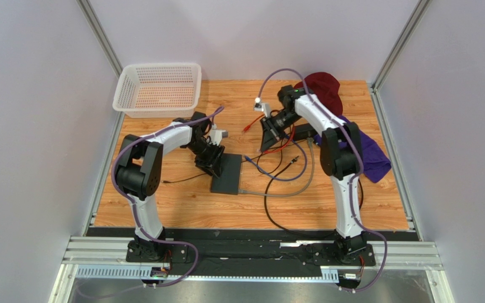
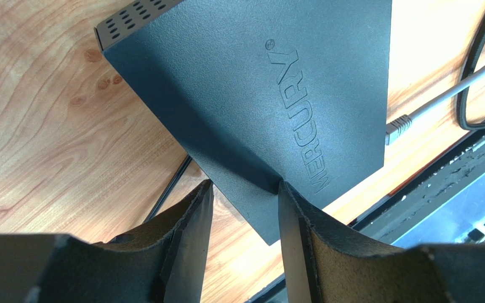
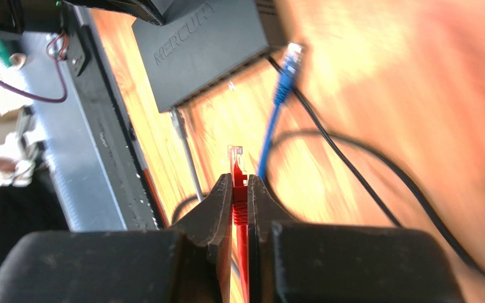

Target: Pull the plug from the switch port

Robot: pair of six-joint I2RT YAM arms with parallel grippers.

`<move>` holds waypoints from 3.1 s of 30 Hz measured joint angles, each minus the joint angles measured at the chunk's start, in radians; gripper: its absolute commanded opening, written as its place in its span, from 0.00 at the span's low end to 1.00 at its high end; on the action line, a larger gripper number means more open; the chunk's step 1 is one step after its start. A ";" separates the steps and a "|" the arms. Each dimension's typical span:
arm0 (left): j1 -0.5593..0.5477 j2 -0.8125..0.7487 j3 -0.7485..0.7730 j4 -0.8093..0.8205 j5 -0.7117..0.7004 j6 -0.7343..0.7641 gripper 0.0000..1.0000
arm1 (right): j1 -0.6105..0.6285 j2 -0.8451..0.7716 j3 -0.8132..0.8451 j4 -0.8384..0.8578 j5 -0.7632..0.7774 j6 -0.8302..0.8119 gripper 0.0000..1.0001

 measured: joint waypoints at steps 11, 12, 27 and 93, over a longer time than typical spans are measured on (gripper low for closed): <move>-0.001 0.000 0.028 0.001 -0.022 0.014 0.54 | -0.194 -0.247 -0.179 -0.016 0.100 -0.039 0.02; 0.000 0.000 0.034 0.002 -0.022 0.014 0.54 | -0.204 -0.259 -0.204 -0.015 0.111 -0.039 0.04; 0.000 -0.002 0.039 0.009 -0.011 0.016 0.58 | -0.232 -0.457 -0.441 0.284 0.253 0.116 0.61; -0.050 -0.142 -0.002 -0.024 -0.065 0.017 0.60 | 0.161 -0.377 -0.713 0.779 0.026 0.491 0.75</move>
